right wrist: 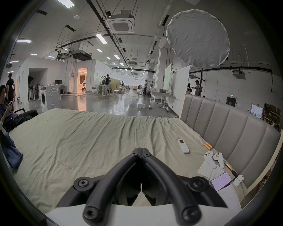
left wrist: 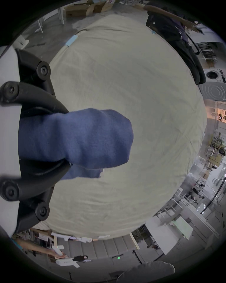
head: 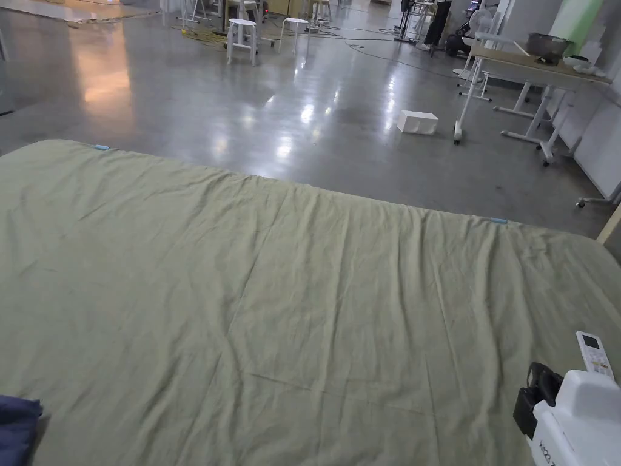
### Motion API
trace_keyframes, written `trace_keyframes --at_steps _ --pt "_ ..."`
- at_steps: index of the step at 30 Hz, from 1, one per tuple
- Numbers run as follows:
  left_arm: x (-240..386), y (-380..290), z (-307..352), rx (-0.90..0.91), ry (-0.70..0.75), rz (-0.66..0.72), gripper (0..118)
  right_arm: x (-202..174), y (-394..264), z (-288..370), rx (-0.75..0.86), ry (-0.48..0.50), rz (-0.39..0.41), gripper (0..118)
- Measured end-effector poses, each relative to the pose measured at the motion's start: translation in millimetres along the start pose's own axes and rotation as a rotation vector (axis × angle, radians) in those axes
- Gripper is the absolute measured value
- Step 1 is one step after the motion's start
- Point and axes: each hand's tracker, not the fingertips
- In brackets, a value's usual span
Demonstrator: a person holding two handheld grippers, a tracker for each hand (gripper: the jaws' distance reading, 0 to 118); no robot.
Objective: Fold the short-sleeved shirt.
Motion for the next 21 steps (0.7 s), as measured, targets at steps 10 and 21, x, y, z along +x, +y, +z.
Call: trace_keyframes --at_steps 10,21 --pt "10 9 21 0.161 0.371 -0.113 66 -3 -4 -1 -0.013 0.04 -0.008 0" --pt "101 -7 24 0.549 0.352 -0.273 66 1 -7 7 -0.005 0.045 -0.026 0"
